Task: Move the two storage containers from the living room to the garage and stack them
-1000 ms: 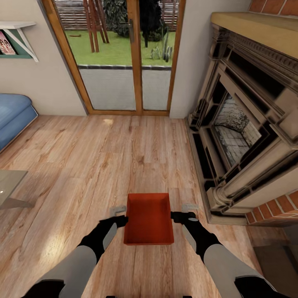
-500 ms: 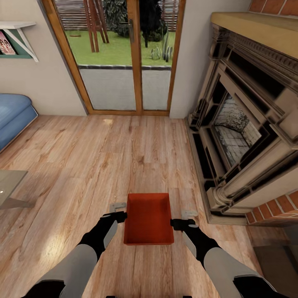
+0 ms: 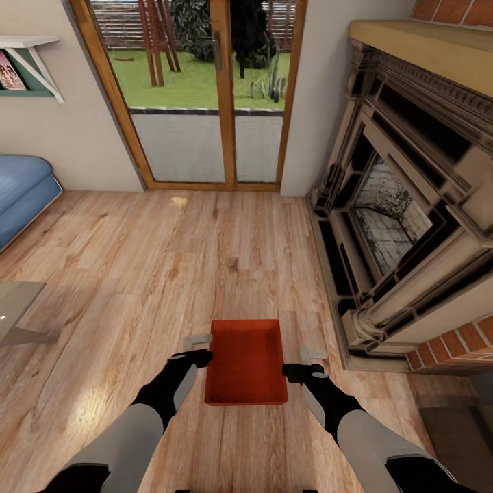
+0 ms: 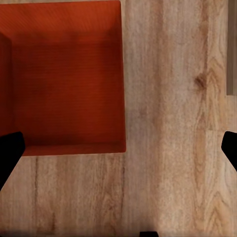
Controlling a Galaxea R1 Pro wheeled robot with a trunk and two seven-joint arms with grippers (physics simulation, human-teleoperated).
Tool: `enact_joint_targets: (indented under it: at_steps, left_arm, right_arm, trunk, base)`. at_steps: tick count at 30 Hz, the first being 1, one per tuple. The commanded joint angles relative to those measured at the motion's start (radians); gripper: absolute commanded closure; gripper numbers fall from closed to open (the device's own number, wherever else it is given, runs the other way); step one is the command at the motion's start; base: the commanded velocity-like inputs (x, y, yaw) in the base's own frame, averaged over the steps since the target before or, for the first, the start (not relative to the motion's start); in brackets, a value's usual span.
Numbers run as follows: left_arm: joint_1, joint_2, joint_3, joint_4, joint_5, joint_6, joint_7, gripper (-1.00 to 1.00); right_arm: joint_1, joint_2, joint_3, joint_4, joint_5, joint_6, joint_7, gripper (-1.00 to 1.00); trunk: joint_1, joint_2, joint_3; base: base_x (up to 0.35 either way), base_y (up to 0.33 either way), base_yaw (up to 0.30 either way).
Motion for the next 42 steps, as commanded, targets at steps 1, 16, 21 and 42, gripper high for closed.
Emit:
enact_joint_targets:
  at_steps: [1, 16, 21, 42]
  left_arm:
    - [0.000, -0.004, 0.003, -0.002, 0.008, 0.005, 0.002, -1.00]
    - [0.000, 0.003, 0.001, 0.001, 0.004, 0.005, 0.004, -1.00]
    - [0.000, 0.003, -0.002, 0.014, 0.002, 0.004, 0.003, -1.00]
    - [0.000, 0.004, -0.002, 0.090, 0.001, 0.002, 0.004, -1.00]
  right_arm:
    - [0.000, 0.000, 0.003, -0.002, -0.003, 0.006, -0.005, -1.00]
    - [0.000, -0.001, 0.005, -0.002, -0.003, 0.007, 0.007, -1.00]
    - [0.000, -0.001, 0.005, -0.002, -0.001, 0.001, 0.007, -1.00]
    - [0.000, 0.002, 0.005, -0.001, -0.004, -0.033, 0.007, -1.00]
  trunk:
    - [0.001, -0.002, -0.001]
    - [0.054, -0.100, -0.045]
    - [0.073, -0.135, -0.061]
    - [0.154, -0.282, -0.127]
  base:
    - [0.000, 0.000, 0.000]
    - [0.000, 0.000, 0.000]
    - [0.000, 0.000, 0.000]
    - [0.000, 0.000, 0.000]
